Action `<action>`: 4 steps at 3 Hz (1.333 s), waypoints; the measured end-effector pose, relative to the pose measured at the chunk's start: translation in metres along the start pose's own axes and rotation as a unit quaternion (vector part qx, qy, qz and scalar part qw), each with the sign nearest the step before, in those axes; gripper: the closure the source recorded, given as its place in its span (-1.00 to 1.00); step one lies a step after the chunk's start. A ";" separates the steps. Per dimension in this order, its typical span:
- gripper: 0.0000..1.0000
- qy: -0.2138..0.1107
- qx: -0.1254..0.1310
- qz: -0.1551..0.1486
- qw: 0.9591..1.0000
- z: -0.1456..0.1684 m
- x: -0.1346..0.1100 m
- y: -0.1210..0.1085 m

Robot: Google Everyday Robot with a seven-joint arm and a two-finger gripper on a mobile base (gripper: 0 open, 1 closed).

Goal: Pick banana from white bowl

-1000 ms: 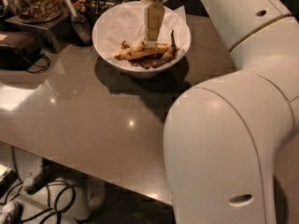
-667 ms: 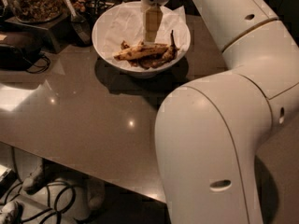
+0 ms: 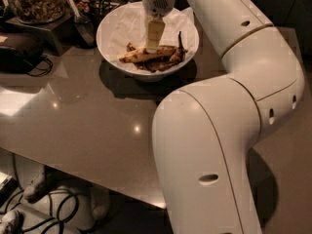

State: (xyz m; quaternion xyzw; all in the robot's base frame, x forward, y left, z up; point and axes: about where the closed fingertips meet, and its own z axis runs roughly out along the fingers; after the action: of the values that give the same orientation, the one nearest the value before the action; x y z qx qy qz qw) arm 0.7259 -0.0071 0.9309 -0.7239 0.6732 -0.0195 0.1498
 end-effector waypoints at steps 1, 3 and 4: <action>-0.18 -0.007 -0.021 0.015 1.000 0.016 0.007 0.006; 0.10 -0.011 -0.053 0.029 0.998 0.040 0.010 0.017; 0.50 -0.010 -0.054 0.031 0.998 0.046 0.012 0.018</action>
Offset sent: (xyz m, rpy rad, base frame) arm -0.0395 -0.0298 -0.0444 -0.0256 0.2489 -0.0451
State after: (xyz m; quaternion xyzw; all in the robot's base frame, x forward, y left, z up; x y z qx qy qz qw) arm 0.7201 -0.0110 0.8808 -0.7097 0.6939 0.0287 0.1178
